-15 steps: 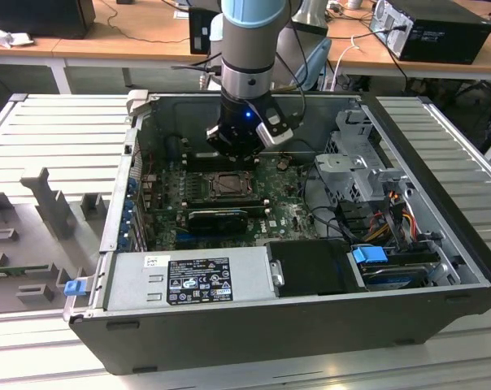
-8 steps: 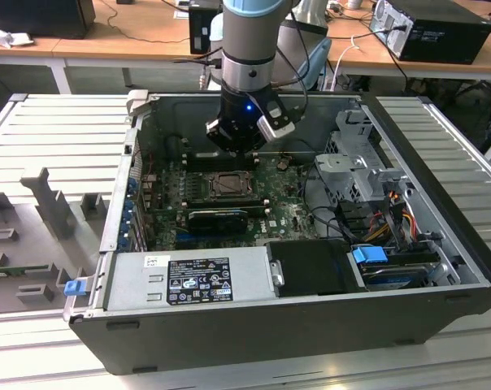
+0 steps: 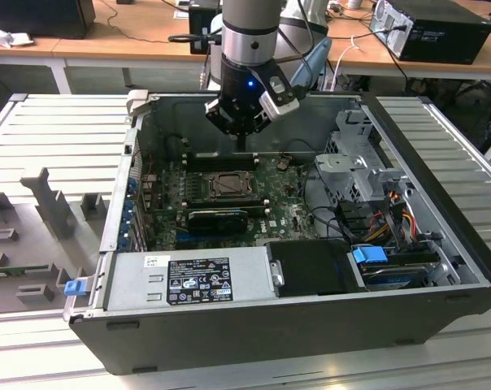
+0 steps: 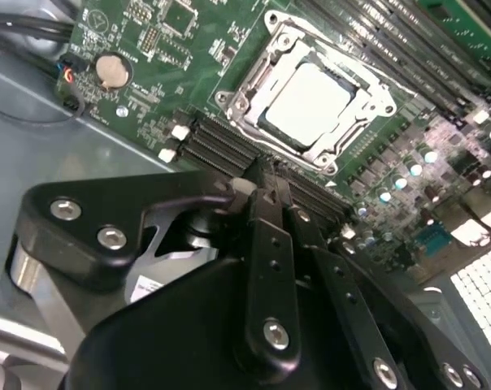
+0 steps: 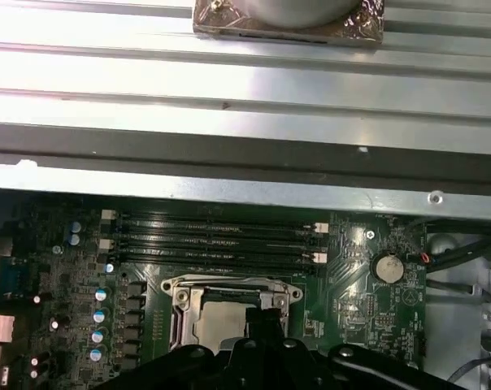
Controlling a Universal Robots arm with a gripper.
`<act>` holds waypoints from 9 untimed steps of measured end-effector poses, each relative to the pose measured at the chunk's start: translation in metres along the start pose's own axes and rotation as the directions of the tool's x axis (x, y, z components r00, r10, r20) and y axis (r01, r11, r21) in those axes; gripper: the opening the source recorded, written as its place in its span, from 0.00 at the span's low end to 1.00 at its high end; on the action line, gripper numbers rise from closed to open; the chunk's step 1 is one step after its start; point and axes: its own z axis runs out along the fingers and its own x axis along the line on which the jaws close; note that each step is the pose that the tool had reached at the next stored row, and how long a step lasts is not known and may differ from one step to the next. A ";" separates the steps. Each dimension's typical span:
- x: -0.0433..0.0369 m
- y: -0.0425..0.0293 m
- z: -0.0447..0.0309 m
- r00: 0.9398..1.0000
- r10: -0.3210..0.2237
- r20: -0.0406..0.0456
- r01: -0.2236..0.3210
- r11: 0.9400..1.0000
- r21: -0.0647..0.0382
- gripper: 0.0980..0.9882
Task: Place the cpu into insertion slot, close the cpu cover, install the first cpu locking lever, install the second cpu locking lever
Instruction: 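Install the second cpu locking lever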
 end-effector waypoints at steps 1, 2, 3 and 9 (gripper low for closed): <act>0.0000 -0.0011 0.0000 1.000 0.000 0.000 0.000 1.000 0.000 0.01; 0.0002 -0.0037 0.0000 1.000 0.000 0.000 0.000 1.000 0.000 0.01; 0.0003 -0.0053 0.0000 1.000 0.000 0.000 0.000 1.000 0.001 0.01; 0.0006 -0.0096 0.0005 1.000 0.000 0.000 0.000 1.000 0.002 0.01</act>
